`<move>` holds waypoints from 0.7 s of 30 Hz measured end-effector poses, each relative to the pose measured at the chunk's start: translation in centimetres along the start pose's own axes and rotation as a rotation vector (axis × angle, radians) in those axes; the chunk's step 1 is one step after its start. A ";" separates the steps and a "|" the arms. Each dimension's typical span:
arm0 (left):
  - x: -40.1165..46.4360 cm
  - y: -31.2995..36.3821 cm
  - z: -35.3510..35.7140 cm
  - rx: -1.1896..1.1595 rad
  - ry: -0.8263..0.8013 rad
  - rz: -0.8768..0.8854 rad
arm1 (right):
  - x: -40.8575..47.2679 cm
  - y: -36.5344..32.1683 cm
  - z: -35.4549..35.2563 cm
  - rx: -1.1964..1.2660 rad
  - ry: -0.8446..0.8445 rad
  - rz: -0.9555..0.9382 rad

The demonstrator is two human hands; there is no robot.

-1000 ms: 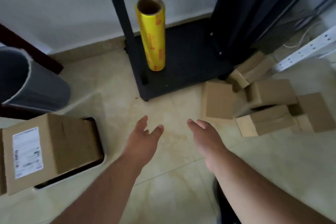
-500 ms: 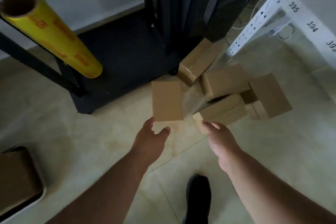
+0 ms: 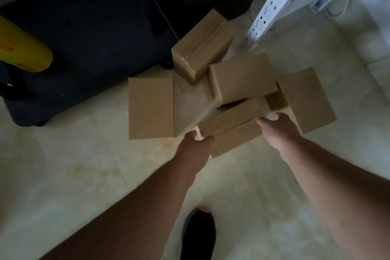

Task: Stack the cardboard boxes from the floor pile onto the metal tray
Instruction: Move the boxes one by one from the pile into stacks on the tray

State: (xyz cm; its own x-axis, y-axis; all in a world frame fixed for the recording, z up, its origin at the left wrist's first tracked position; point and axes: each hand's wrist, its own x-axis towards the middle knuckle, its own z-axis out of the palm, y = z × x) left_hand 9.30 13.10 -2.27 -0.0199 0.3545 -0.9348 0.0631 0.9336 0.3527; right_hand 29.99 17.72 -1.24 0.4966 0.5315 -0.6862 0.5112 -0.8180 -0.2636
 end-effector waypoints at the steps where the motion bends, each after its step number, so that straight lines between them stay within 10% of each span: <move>1: 0.1 0.1 0.5 0.010 -0.010 0.002 | 0.7 0.2 0.1 -0.020 -0.016 -0.002; 9: -0.6 1.1 1.8 -0.090 0.007 -0.039 | 2.2 1.2 0.7 0.050 -0.104 -0.015; 21: -7.7 0.4 -2.3 -0.063 0.045 0.086 | -6.6 -1.0 -0.6 0.505 0.239 0.122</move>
State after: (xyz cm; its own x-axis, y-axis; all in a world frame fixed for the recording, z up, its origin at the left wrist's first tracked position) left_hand 7.19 10.87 5.19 -0.0617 0.4341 -0.8988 0.0039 0.9006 0.4347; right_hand 26.61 15.12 3.99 0.7062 0.4131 -0.5750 0.0702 -0.8490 -0.5237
